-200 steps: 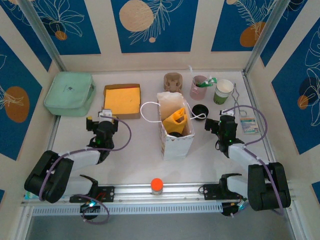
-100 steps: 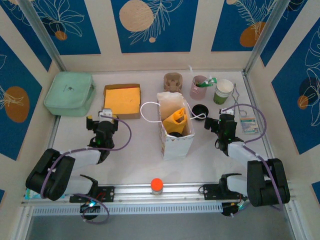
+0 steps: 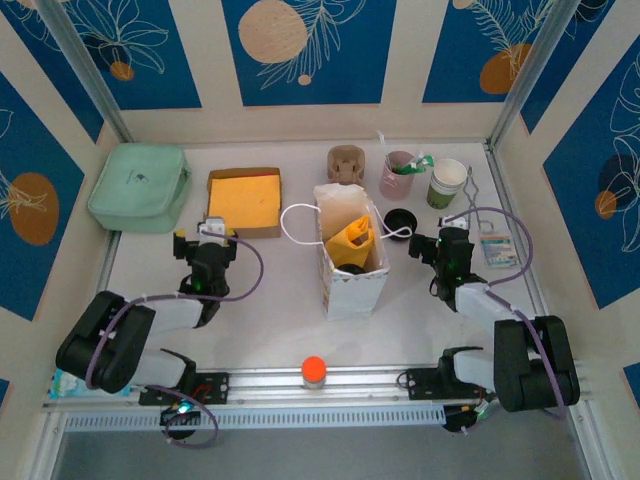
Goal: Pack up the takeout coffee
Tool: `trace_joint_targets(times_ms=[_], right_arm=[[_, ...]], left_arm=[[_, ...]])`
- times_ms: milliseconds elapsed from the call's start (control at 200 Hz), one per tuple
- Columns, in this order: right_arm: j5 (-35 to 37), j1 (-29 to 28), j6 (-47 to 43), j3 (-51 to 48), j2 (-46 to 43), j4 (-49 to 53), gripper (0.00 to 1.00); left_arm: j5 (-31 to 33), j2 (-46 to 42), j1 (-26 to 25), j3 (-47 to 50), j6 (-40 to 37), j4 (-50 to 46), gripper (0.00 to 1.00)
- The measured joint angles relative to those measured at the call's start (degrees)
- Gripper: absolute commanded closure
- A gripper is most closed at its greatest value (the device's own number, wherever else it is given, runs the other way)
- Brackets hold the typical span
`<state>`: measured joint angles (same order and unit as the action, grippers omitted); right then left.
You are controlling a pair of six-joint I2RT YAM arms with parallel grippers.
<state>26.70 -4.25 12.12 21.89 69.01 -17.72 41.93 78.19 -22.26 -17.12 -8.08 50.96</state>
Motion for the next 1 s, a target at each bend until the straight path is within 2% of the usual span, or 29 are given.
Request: trace_joint_targets(times_ms=[1001], right_arm=[[0.02,-0.07,-1.05,0.92,3.39,-4.48,0.01]], left_arm=[[-2.19,2.99,1.53,0.96,-1.11,7.39,0.0]])
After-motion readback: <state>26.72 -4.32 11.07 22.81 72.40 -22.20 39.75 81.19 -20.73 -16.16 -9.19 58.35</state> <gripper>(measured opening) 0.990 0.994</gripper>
